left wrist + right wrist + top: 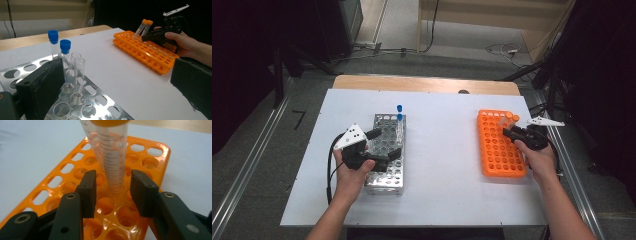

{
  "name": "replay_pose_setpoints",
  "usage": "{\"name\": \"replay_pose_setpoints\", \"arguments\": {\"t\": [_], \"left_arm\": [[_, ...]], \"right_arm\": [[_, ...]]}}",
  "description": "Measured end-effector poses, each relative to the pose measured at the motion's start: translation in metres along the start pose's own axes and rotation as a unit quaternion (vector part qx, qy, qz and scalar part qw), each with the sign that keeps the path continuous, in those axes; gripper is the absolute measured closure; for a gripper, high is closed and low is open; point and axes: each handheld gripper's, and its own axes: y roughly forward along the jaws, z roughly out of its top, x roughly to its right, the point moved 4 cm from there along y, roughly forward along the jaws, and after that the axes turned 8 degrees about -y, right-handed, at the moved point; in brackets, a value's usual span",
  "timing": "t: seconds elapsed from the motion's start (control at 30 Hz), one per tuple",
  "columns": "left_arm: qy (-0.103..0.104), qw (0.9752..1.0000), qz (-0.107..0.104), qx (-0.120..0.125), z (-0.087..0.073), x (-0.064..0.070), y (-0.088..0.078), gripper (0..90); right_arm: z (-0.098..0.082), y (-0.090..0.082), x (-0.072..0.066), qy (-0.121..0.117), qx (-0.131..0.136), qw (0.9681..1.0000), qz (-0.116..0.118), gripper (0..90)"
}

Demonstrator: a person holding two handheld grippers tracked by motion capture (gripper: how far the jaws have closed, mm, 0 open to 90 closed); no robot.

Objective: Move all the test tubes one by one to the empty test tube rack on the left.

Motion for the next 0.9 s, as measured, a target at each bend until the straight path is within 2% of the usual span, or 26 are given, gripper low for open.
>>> {"name": "replay_pose_setpoints", "arguments": {"t": [0.1, 0.27, 0.37, 0.8, 0.9], "left_arm": [[-0.001, 1.0000, 0.000, -0.002, -0.001, 0.000, 0.001, 0.0], [0.001, 1.0000, -0.001, -0.007, -0.003, 0.002, 0.004, 0.0], [0.001, 1.0000, -0.002, -0.005, -0.002, 0.003, 0.004, 0.0], [0.004, 0.9999, -0.006, -0.008, -0.004, 0.007, 0.007, 0.0], [0.004, 0.9999, -0.007, -0.009, -0.004, 0.008, 0.008, 0.0]], "right_arm": [[-0.001, -0.001, 0.003, -0.001, 0.010, 0.9999, -0.005, 64.0], [0.000, 0.001, 0.000, -0.021, 0.016, 0.9996, -0.009, 71.9], [0.001, 0.001, -0.002, -0.031, 0.018, 0.9992, -0.016, 72.7], [0.011, -0.024, -0.005, -0.017, 0.060, 0.9979, -0.016, 73.1], [0.013, -0.031, -0.009, -0.024, 0.066, 0.9975, -0.015, 73.1]]}}
